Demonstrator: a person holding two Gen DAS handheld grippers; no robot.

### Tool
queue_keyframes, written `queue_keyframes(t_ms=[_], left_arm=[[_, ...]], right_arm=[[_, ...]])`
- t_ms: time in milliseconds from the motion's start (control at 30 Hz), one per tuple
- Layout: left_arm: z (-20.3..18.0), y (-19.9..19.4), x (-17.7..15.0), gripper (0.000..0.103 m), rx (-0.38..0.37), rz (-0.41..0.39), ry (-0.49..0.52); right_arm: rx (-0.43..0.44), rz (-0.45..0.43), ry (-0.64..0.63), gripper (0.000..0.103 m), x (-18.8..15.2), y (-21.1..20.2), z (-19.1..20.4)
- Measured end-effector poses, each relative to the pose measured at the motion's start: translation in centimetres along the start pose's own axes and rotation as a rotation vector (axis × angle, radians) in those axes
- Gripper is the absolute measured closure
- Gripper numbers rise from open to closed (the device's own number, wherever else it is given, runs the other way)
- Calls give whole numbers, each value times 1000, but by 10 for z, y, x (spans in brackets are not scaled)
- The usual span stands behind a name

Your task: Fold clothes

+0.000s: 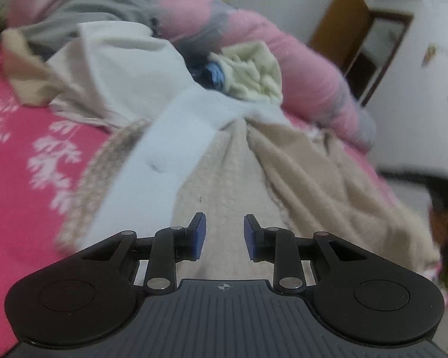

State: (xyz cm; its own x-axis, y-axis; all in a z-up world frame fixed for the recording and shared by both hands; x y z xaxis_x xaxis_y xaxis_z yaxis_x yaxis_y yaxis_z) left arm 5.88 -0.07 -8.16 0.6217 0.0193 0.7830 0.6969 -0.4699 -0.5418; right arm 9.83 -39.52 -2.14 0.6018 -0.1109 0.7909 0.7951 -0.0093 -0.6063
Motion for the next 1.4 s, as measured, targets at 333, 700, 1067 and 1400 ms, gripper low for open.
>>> queue_keyframes(t_ms=[333, 700, 1067, 1400], left_arm=[[-6, 68, -11, 76, 35, 64, 43], [-12, 93, 3, 76, 58, 20, 80], [-19, 109, -1, 76, 131, 29, 169], [-15, 103, 2, 76, 104, 12, 112]], right_arm=[[47, 282, 405, 24, 67, 223, -107], [-303, -156, -57, 99, 88, 178, -63], [-609, 17, -452, 72, 30, 291, -87], [-184, -25, -283, 58, 47, 106, -17]])
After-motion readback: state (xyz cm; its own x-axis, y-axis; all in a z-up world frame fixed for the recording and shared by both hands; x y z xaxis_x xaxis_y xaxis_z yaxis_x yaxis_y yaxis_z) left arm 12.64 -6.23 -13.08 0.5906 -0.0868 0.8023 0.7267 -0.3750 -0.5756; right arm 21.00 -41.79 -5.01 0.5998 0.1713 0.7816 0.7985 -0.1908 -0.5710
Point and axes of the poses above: each gripper's, at about its wrist camera, not at the fingertips, and y roughly the way its jaws point, z to its left, x to its top, the point moved 3 cm from there along y, roughly the way its jaws point, and after that the axes turned 5 degrees about y, right-handed, at the moved point
